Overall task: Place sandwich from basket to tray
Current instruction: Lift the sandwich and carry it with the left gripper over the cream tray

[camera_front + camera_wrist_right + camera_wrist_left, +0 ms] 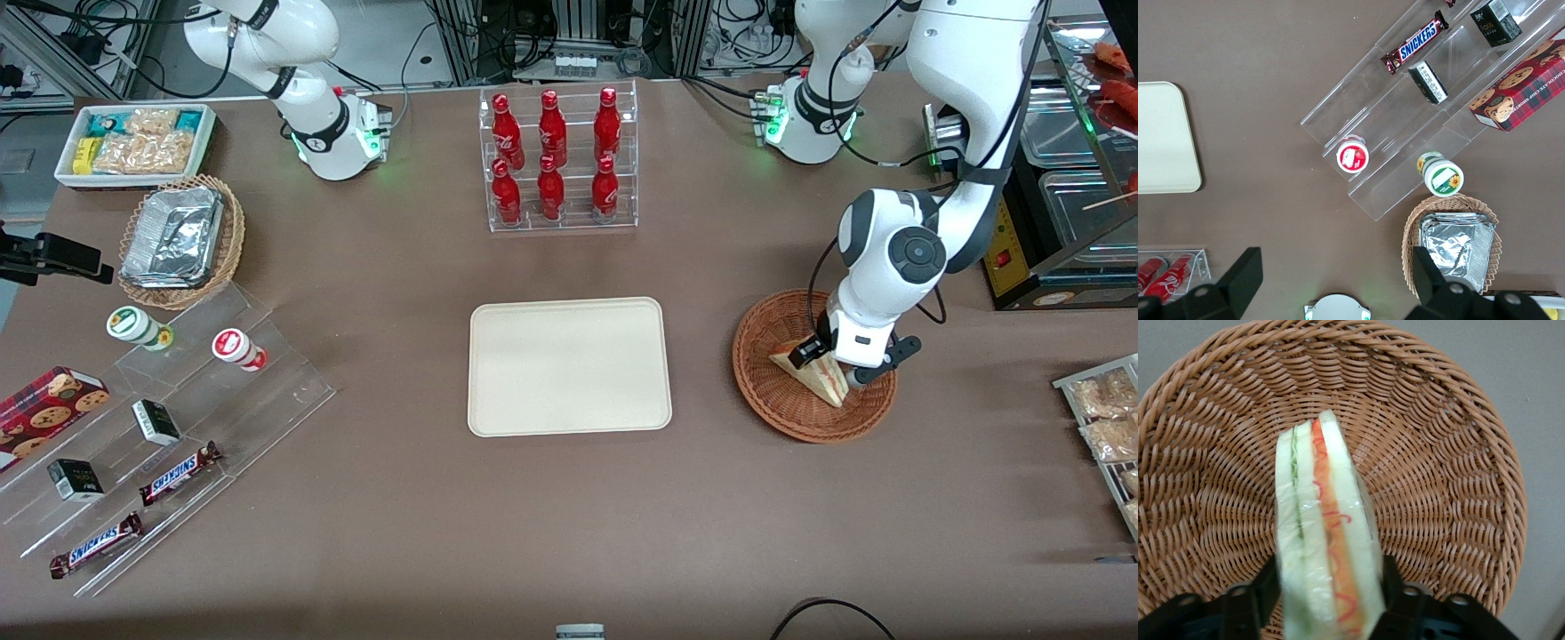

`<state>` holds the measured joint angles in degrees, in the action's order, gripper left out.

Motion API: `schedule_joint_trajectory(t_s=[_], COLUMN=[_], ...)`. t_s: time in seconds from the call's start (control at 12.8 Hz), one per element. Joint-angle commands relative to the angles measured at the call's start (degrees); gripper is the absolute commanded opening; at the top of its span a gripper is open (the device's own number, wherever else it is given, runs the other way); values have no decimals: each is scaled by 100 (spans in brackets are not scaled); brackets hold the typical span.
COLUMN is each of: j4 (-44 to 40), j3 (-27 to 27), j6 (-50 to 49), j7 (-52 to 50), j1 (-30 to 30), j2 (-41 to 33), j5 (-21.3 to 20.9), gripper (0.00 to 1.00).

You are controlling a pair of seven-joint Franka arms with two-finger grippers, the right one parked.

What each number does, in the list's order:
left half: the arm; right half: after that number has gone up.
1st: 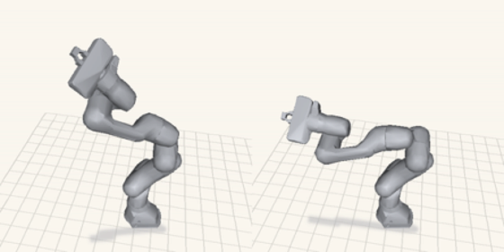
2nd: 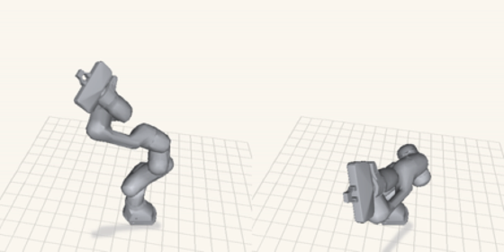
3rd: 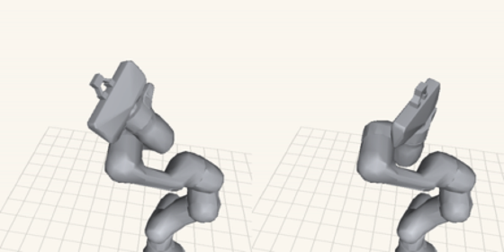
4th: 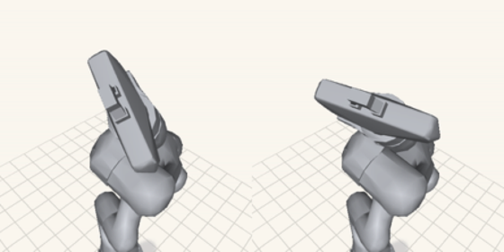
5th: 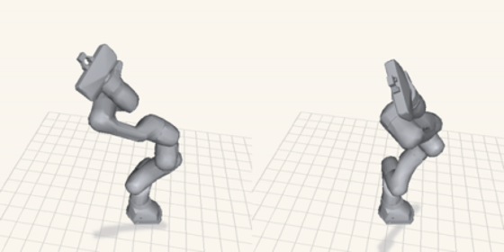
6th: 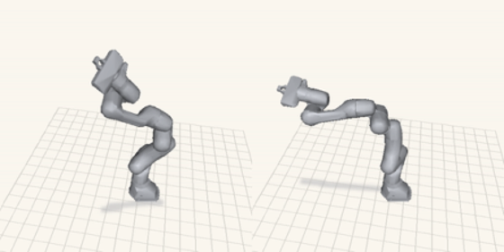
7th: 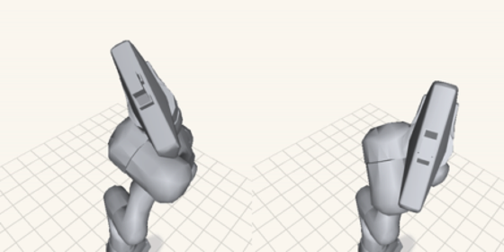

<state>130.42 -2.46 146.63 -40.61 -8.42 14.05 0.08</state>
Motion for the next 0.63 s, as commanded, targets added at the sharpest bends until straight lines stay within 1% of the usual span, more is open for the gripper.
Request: schedule_joint_trajectory(t_s=[0.0, 0.16, 0.23, 0.39, 0.47, 0.55], j4=[-17, -26, -52, -410, -743, -1207], j3=[17, 17, 17, 0, -53, -244], j6=[86, -11, -237, -1096, -1623, -2264], j7=[-78, -87, -70, -26, -34, -78], j1=[-28, -37, -37, -81, -99, -125], j2=[-24, -269, -480, -806, -868, -834], j5=[-79, -79, -87, -96, -96, -96], gripper=[0, 0, 0, 0, 0, 0])
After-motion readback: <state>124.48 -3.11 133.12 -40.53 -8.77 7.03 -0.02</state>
